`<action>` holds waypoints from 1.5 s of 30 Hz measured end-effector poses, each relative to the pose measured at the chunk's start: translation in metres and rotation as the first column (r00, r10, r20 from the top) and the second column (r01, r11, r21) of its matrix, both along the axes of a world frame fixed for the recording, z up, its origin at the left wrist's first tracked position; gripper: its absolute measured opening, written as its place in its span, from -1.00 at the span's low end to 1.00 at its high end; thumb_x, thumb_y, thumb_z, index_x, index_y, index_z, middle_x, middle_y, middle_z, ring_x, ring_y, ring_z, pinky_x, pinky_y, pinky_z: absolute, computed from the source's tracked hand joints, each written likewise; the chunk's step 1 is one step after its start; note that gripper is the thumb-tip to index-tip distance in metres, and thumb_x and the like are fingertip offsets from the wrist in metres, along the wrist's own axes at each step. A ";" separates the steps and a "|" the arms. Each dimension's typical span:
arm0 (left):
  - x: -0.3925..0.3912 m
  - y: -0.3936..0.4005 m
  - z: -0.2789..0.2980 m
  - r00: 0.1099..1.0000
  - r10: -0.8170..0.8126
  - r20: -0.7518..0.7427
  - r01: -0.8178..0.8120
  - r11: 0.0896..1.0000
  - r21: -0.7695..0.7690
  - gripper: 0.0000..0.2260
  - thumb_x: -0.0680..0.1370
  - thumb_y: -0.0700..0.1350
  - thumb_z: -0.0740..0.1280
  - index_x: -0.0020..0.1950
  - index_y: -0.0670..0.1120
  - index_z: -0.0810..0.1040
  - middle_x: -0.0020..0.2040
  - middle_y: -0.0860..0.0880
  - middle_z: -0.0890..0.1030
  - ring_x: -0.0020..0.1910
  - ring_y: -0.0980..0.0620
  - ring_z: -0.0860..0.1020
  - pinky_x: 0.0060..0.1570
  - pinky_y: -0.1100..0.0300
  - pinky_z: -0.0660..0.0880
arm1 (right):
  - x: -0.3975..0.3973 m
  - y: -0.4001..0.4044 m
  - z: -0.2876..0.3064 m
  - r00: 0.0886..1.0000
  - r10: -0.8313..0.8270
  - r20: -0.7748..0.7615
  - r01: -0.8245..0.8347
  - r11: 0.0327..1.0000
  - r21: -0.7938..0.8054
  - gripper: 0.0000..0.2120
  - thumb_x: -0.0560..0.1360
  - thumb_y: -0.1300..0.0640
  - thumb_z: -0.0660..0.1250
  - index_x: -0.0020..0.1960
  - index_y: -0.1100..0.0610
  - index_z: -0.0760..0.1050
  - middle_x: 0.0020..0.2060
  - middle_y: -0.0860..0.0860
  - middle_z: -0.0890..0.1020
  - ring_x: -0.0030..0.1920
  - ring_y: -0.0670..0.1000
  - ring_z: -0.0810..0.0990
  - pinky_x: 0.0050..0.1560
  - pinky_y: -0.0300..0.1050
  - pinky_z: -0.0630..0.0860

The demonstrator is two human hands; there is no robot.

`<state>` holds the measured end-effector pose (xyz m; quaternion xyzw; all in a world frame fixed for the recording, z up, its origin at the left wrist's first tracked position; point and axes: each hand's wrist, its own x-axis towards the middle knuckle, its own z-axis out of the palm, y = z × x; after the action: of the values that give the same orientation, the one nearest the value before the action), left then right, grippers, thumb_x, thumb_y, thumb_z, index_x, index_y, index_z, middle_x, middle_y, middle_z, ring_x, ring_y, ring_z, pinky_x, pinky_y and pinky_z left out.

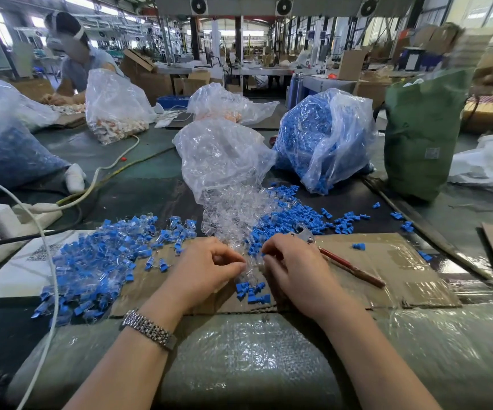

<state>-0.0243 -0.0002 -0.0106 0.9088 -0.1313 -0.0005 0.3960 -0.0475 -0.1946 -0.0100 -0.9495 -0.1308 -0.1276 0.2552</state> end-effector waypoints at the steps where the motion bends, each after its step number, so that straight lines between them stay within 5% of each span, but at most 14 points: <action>1: 0.000 0.000 0.000 1.000 -0.008 -0.018 0.008 1.000 -0.019 -0.95 0.52 -0.06 0.49 -0.03 0.03 0.69 -0.06 0.09 0.62 -0.14 0.22 0.57 -0.21 0.45 0.47 | 0.000 0.000 -0.001 1.000 0.000 0.014 -0.001 0.999 0.036 -0.94 0.63 0.06 0.28 0.09 -0.01 0.50 -0.02 -0.10 0.56 0.02 -0.03 0.50 0.15 0.01 0.44; 8: -0.005 -0.004 0.001 0.998 -0.048 -0.036 0.043 0.990 -0.135 -0.92 0.53 -0.15 0.48 -0.04 0.02 0.64 -0.15 0.06 0.70 -0.19 0.25 0.65 -0.15 0.42 0.54 | -0.001 -0.001 -0.002 0.998 -0.007 0.058 -0.007 0.972 0.233 -0.91 0.58 0.08 0.39 0.08 0.03 0.61 -0.05 -0.10 0.57 -0.04 -0.14 0.54 0.07 -0.14 0.53; 13: -0.004 0.002 0.004 0.988 -0.067 -0.139 0.008 0.922 -0.386 -0.93 0.57 -0.16 0.42 0.04 -0.04 0.62 -0.09 -0.02 0.69 -0.16 0.11 0.68 -0.12 0.29 0.60 | -0.007 -0.002 0.006 0.998 0.061 -0.005 -0.046 0.810 0.585 -0.95 0.50 0.15 0.49 -0.08 0.06 0.62 -0.23 -0.03 0.67 -0.17 -0.06 0.63 -0.05 -0.16 0.59; 17: -0.004 0.006 0.006 0.956 -0.159 -0.247 -0.014 0.815 -0.580 -0.88 0.58 -0.16 0.39 0.02 0.00 0.71 -0.13 -0.01 0.70 -0.17 0.08 0.63 -0.15 0.21 0.58 | -0.008 -0.002 0.009 0.993 0.121 0.002 -0.089 0.717 0.691 -0.92 0.54 0.24 0.43 -0.02 0.09 0.64 -0.20 -0.02 0.69 -0.14 -0.05 0.66 -0.03 -0.23 0.58; 22: -0.003 0.006 0.006 0.911 -0.293 -0.289 -0.033 0.648 -0.761 -0.80 0.49 -0.14 0.40 0.06 -0.14 0.72 -0.07 -0.14 0.69 -0.10 0.01 0.62 -0.06 0.18 0.61 | -0.010 0.000 0.008 0.993 0.117 0.021 -0.103 0.758 0.644 -0.92 0.55 0.24 0.42 -0.01 0.08 0.62 -0.18 -0.05 0.67 -0.12 -0.04 0.64 0.01 -0.09 0.60; 28: -0.001 0.006 0.003 0.909 -0.303 -0.286 0.004 0.693 -0.721 -0.80 0.49 -0.13 0.42 0.09 -0.11 0.73 -0.04 -0.15 0.71 -0.04 0.00 0.65 -0.03 0.21 0.62 | -0.011 0.003 0.007 0.989 0.110 0.095 -0.144 0.823 0.550 -0.95 0.54 0.23 0.45 -0.02 0.11 0.64 -0.18 -0.08 0.66 -0.14 -0.02 0.63 -0.03 0.02 0.59; 40: -0.002 0.006 0.004 0.917 -0.255 -0.306 0.003 0.774 -0.634 -0.78 0.43 -0.09 0.50 0.06 -0.03 0.75 -0.03 -0.17 0.73 -0.09 0.00 0.67 -0.06 0.19 0.63 | -0.011 0.005 0.004 0.969 0.116 0.218 -0.179 0.939 0.294 -0.94 0.57 0.18 0.41 0.03 0.08 0.60 -0.11 -0.13 0.58 -0.12 -0.13 0.55 -0.08 -0.17 0.52; 45: -0.002 0.007 0.003 0.926 -0.244 -0.287 -0.006 0.753 -0.658 -0.80 0.45 -0.11 0.49 0.07 -0.05 0.74 -0.01 -0.19 0.72 -0.08 -0.01 0.65 -0.10 0.23 0.63 | -0.013 0.002 0.006 0.992 0.000 0.124 -0.058 0.883 0.465 -0.76 0.53 -0.11 0.34 0.13 -0.02 0.52 -0.12 -0.17 0.59 -0.10 -0.14 0.59 -0.06 -0.14 0.58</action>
<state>-0.0260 0.0073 -0.0081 0.6893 -0.1083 -0.1450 0.7015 -0.0606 -0.1928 -0.0035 -0.8485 -0.1254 -0.2084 0.4700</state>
